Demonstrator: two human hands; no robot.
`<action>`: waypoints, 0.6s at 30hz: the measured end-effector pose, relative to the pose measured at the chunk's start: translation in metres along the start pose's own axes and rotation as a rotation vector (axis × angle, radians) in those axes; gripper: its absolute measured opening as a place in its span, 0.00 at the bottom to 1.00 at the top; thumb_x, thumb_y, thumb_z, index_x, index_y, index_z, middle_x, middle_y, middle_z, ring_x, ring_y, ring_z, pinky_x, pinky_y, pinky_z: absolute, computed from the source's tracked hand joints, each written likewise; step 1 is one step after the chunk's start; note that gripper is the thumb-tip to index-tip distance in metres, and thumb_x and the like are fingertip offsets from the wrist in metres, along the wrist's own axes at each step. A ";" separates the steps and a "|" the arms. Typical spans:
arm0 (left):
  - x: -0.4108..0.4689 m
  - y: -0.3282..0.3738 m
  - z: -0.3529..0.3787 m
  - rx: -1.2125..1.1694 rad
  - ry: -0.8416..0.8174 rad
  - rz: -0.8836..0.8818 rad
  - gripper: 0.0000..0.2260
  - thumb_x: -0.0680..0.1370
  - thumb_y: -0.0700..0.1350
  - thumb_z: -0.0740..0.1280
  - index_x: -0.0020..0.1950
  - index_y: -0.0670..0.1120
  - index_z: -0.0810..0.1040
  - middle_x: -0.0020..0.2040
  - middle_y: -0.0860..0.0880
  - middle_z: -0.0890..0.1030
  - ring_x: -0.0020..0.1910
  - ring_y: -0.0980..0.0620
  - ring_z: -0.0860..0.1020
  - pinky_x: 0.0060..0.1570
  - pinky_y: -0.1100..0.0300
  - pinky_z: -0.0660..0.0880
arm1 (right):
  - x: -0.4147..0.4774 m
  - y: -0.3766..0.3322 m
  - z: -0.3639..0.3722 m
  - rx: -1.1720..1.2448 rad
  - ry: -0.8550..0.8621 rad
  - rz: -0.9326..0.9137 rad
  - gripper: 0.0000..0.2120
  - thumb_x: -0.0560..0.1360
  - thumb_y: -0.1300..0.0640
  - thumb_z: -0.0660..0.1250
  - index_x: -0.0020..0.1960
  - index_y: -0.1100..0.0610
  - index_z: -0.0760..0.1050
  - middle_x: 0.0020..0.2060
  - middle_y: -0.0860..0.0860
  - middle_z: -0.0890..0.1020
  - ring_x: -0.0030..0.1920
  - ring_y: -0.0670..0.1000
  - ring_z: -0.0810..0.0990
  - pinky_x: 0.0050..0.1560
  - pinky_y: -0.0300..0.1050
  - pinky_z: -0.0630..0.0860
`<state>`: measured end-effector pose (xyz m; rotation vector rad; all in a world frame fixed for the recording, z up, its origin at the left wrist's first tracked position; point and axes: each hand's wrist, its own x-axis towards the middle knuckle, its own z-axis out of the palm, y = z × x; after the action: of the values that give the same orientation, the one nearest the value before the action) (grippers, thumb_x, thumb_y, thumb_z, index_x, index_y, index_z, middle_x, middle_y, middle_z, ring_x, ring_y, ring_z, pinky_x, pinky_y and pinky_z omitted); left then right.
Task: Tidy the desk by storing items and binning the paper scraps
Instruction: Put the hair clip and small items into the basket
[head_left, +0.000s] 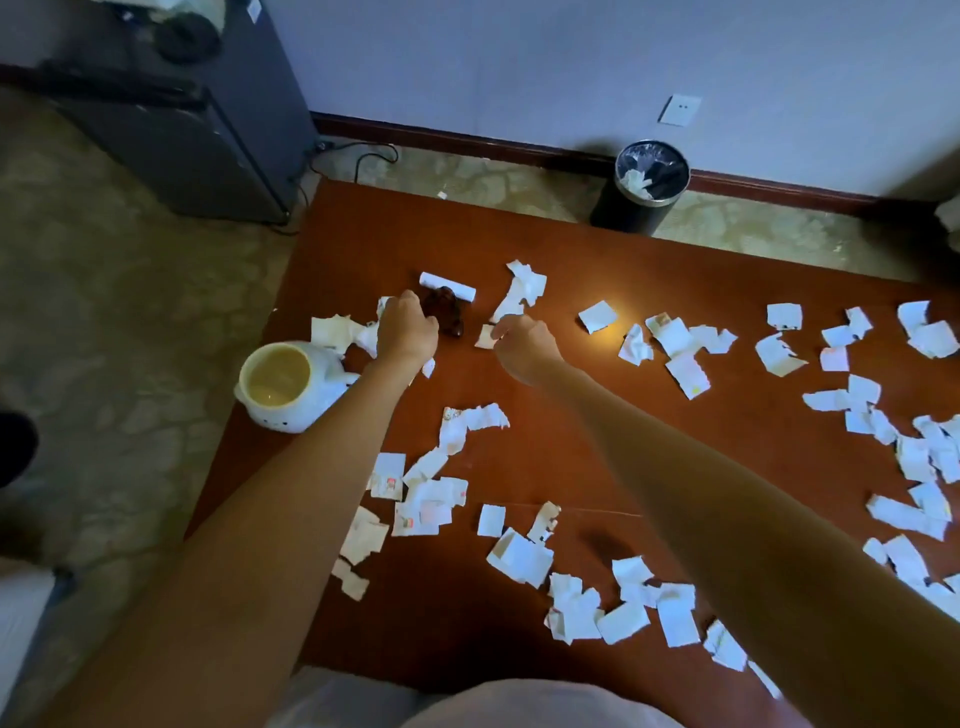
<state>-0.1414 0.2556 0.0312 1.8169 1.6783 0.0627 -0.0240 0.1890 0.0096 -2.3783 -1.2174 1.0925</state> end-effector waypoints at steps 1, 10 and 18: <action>0.011 0.000 0.000 0.007 0.005 0.006 0.16 0.80 0.39 0.60 0.66 0.36 0.69 0.66 0.38 0.73 0.65 0.41 0.71 0.61 0.52 0.71 | 0.011 -0.003 -0.003 0.007 0.014 -0.010 0.17 0.78 0.68 0.53 0.63 0.60 0.73 0.58 0.58 0.77 0.54 0.60 0.79 0.41 0.43 0.75; 0.063 -0.010 0.013 0.102 -0.047 0.065 0.07 0.76 0.36 0.65 0.52 0.36 0.79 0.53 0.39 0.82 0.55 0.40 0.79 0.55 0.51 0.76 | 0.077 -0.042 -0.008 -0.281 -0.057 -0.200 0.20 0.77 0.68 0.58 0.68 0.58 0.67 0.66 0.59 0.68 0.60 0.60 0.75 0.54 0.45 0.74; 0.061 -0.016 0.011 0.063 -0.025 0.038 0.08 0.74 0.35 0.66 0.53 0.36 0.77 0.54 0.39 0.81 0.55 0.40 0.78 0.49 0.53 0.74 | 0.088 -0.047 -0.003 -0.357 -0.127 -0.197 0.12 0.76 0.62 0.65 0.59 0.62 0.73 0.53 0.57 0.76 0.48 0.54 0.75 0.43 0.41 0.73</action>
<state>-0.1395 0.3060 -0.0090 1.8890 1.6448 0.0032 -0.0174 0.2875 -0.0088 -2.3929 -1.7805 1.0494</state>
